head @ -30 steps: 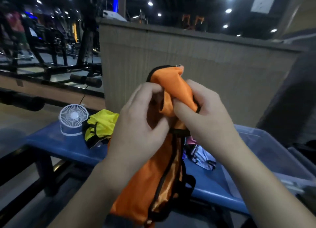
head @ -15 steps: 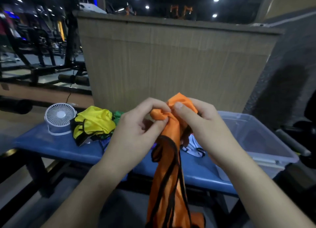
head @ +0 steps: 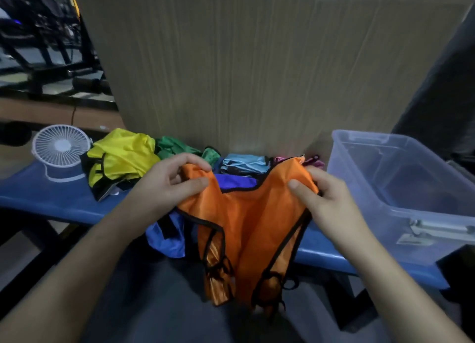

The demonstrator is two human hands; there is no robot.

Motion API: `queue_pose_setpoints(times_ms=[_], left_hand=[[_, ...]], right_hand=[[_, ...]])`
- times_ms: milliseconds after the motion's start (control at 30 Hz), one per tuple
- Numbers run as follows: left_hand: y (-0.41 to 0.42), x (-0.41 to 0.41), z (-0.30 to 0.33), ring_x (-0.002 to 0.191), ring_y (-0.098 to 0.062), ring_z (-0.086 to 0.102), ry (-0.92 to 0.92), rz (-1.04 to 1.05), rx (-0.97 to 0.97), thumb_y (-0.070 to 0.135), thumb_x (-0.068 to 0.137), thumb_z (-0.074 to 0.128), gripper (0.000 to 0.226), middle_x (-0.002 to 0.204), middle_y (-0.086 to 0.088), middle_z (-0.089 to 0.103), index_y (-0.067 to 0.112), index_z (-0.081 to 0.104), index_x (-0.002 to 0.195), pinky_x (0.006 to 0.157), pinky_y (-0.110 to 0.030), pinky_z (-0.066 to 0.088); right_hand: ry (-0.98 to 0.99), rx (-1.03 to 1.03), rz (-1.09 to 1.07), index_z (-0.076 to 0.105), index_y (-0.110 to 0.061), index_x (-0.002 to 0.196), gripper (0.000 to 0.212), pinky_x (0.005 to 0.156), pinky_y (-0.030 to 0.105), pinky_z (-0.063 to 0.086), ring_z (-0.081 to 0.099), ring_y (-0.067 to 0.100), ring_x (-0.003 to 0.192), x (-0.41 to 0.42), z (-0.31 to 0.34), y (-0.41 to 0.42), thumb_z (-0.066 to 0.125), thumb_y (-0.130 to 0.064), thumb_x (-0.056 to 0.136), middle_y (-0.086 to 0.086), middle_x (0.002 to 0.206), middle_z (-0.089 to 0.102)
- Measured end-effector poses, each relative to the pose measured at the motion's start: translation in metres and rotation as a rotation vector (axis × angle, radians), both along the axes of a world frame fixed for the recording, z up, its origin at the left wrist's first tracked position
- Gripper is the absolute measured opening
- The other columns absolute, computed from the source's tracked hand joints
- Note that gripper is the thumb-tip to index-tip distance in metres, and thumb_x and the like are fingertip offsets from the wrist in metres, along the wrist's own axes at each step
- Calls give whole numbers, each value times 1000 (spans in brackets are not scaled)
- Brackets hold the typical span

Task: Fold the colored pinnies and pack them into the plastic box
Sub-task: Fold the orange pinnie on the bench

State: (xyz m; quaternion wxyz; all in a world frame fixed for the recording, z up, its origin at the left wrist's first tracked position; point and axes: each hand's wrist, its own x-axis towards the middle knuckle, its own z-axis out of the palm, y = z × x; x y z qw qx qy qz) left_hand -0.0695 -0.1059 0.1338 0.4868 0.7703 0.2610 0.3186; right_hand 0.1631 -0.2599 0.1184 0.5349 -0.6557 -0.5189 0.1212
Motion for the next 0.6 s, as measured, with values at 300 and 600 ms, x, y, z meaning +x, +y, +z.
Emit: queue_pose_setpoints(times_ms=[300, 600], left_hand=[[27, -14, -24, 84, 2, 66, 254, 104, 232, -6, 85, 68, 43, 95, 2, 71, 30, 62, 109, 65, -7, 45], [26, -11, -47, 81, 0, 67, 371, 20, 335, -6, 82, 70, 41, 81, 17, 73, 30, 56, 97, 76, -19, 49]], right_hand=[[40, -110, -63, 60, -15, 78, 12, 56, 20, 34, 43, 7, 61, 27, -22, -7, 58, -4, 81, -8, 63, 50], [-83, -286, -54, 45, -9, 78, 31, 44, 18, 26, 30, 4, 47, 21, -25, -21, 56, 19, 76, -11, 52, 39]])
